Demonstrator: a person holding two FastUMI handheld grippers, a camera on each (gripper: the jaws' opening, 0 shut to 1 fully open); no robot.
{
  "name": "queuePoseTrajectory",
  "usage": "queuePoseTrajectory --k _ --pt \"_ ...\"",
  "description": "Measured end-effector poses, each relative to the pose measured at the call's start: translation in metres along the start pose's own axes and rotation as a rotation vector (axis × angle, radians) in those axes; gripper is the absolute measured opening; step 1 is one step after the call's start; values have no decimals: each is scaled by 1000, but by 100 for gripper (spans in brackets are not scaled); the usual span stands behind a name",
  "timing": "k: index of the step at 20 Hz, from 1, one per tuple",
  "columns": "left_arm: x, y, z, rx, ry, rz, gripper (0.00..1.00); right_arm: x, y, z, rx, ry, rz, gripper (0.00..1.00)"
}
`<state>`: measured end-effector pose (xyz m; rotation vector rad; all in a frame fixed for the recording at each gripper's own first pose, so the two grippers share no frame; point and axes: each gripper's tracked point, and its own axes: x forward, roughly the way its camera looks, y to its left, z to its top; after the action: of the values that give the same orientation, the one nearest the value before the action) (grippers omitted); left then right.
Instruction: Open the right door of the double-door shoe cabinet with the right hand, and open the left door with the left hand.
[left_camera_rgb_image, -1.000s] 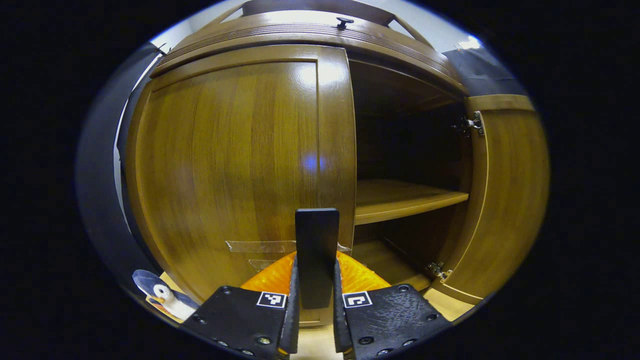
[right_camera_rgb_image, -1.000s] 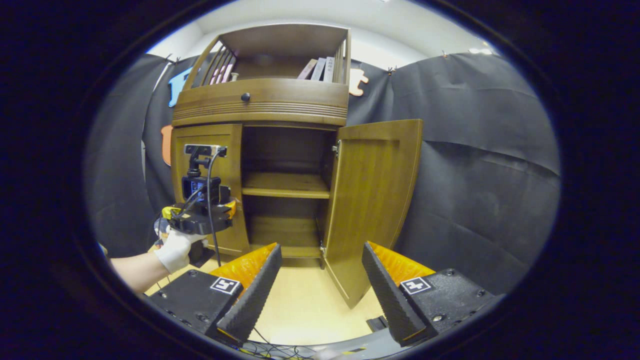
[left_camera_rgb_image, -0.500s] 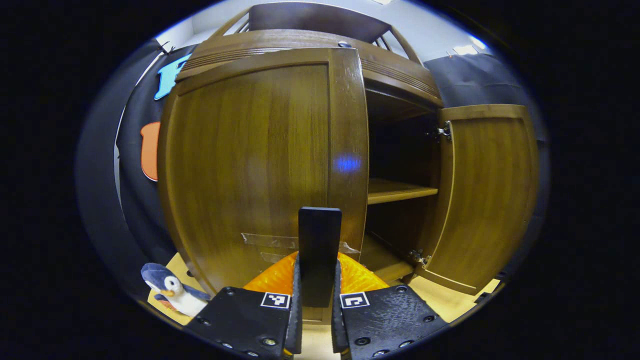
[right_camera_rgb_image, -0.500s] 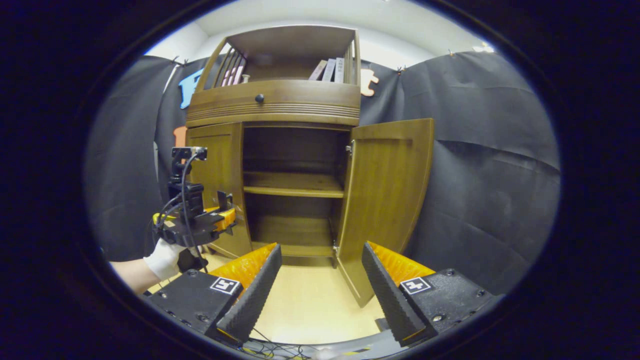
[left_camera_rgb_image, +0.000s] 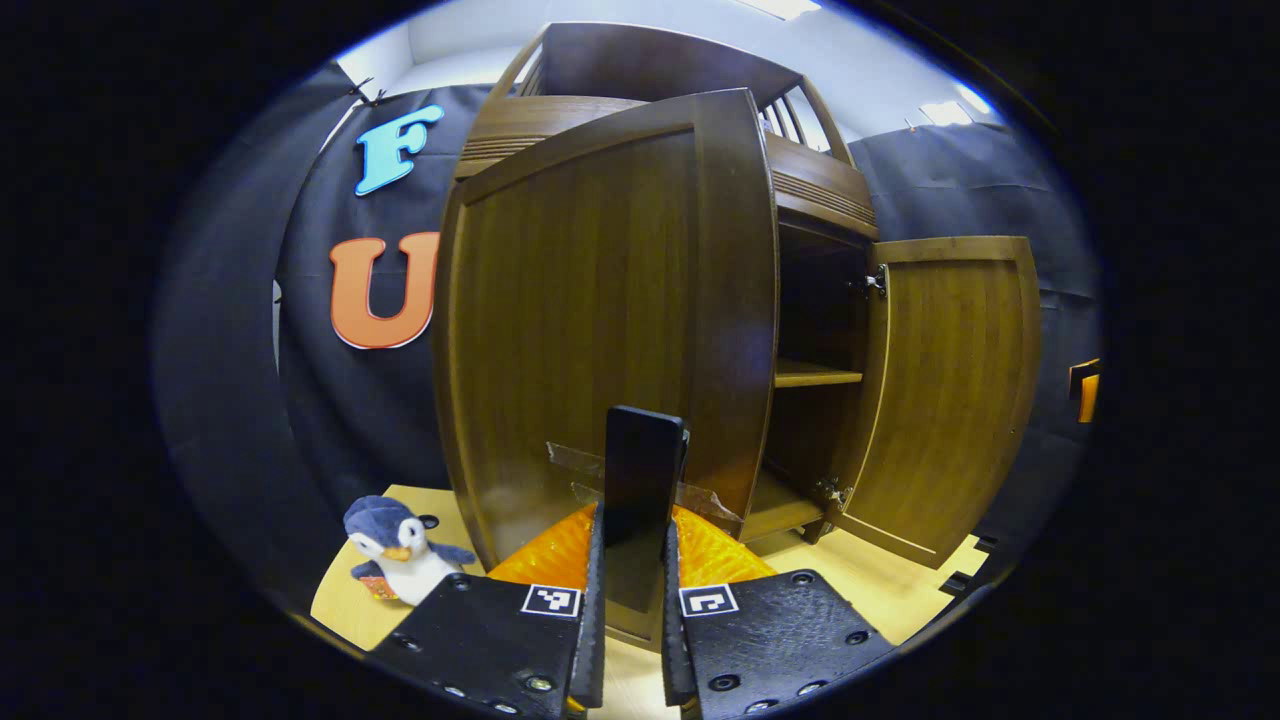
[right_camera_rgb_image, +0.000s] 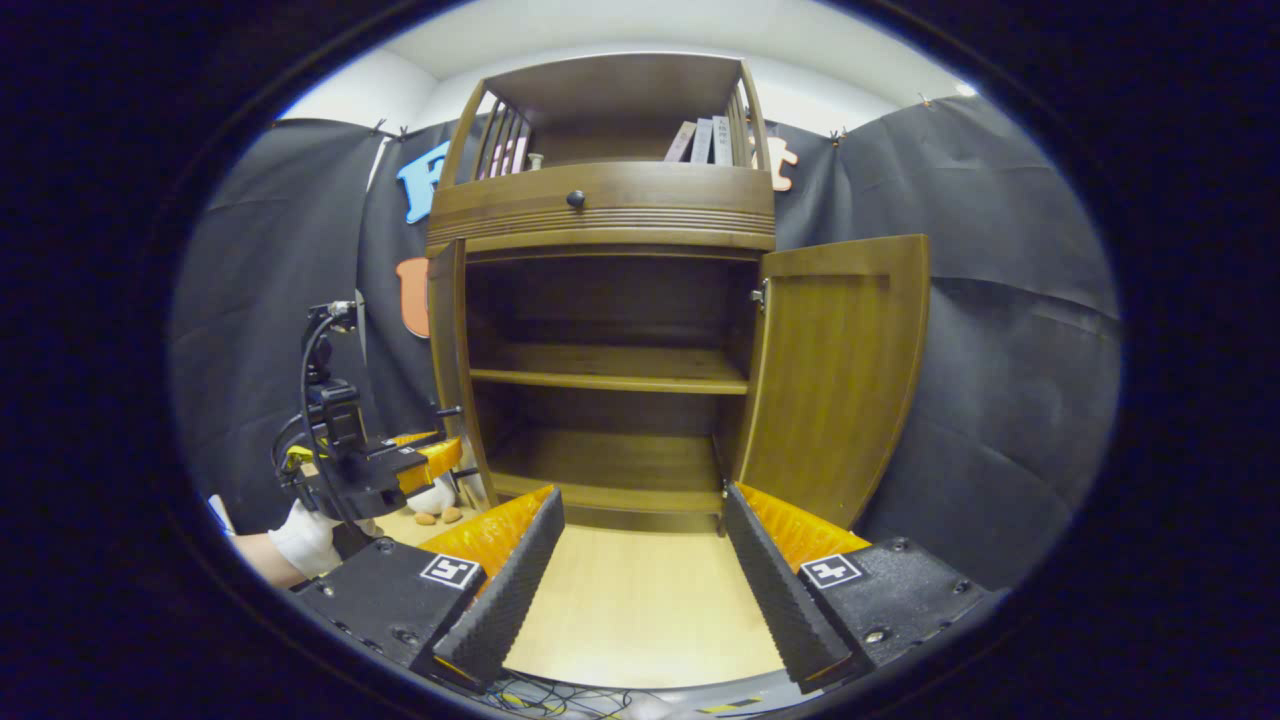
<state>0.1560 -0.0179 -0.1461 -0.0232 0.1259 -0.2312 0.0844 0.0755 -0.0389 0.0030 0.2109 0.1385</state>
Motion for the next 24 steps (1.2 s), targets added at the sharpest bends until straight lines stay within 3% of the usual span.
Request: queuePoseTrajectory --k 2,4,6,7,9,14,19,24 --pt "-10 11 -2 -4 2 12 14 1 8 -3 -3 3 23 100" --pt "-23 23 -1 -2 1 41 14 2 11 -6 -5 6 43 100" --pt "-30 34 -3 -6 -1 57 7 4 19 -7 0 8 62 100" --pt "-37 42 -4 -4 -3 70 16 3 23 -7 3 7 70 100" --pt "-43 56 -4 -9 -6 86 2 2 26 -10 1 8 82 100" --pt "-60 86 -6 -7 -16 88 1 5 30 -12 6 14 98 100" --pt "-66 110 -5 36 -39 10 1 7 30 -14 16 21 103 100" --pt "-74 158 -4 -23 -47 21 1 7 31 -17 21 32 114 100"
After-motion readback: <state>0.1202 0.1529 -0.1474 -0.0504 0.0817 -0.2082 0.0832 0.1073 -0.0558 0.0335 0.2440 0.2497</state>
